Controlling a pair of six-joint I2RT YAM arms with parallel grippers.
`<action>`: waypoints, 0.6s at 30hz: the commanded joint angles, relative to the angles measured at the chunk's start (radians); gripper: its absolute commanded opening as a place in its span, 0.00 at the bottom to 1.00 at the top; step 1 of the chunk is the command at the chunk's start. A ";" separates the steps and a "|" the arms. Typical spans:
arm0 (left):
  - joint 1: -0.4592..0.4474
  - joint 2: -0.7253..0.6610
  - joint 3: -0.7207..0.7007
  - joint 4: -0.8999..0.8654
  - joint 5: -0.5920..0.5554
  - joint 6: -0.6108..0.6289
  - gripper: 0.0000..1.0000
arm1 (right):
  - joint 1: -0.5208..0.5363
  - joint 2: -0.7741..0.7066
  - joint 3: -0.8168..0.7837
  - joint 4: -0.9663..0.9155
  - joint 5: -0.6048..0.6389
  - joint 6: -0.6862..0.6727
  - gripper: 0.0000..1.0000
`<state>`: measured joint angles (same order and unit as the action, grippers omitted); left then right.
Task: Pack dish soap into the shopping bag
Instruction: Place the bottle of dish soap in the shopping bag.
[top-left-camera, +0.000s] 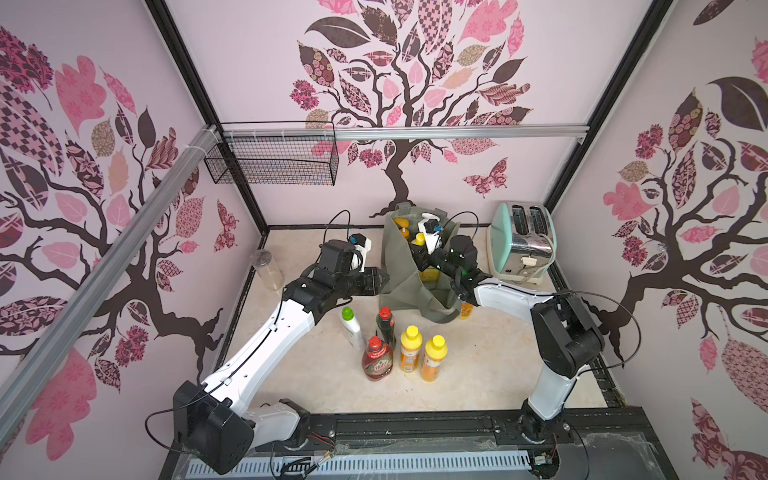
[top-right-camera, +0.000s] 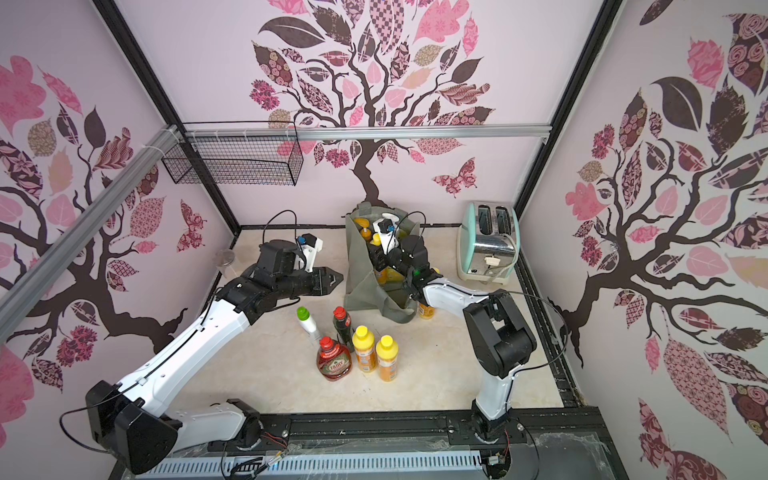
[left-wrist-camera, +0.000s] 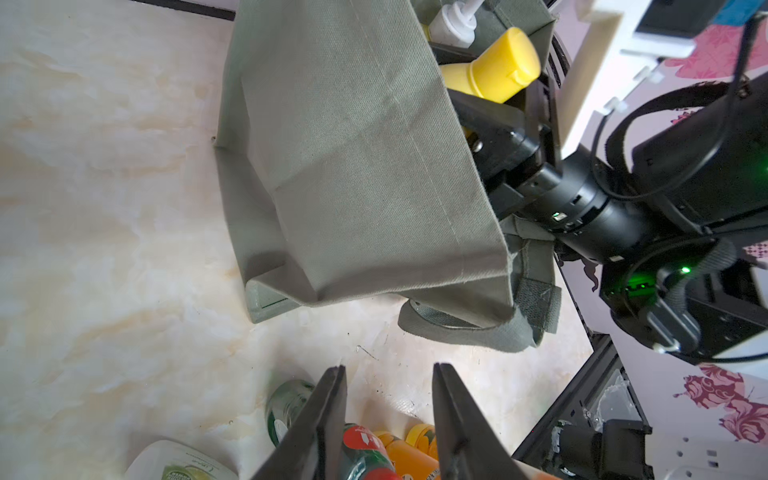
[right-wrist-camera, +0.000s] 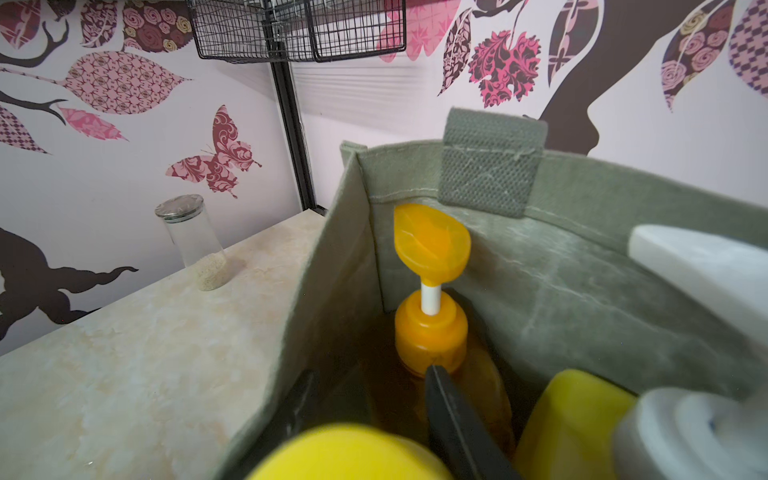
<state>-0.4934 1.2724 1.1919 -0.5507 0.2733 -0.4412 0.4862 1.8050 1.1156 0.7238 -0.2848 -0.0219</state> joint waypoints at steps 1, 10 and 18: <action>-0.005 -0.013 0.001 0.022 0.014 0.006 0.42 | -0.005 0.019 0.003 0.140 0.032 0.002 0.31; -0.005 -0.015 0.002 0.019 0.020 0.006 0.44 | -0.005 0.042 0.004 0.135 0.063 -0.002 0.53; -0.005 -0.022 0.001 0.014 0.019 0.006 0.44 | -0.005 0.015 0.038 0.040 0.069 -0.019 0.70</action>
<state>-0.4965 1.2720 1.1919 -0.5507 0.2825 -0.4416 0.4889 1.8439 1.1080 0.7811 -0.2394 -0.0277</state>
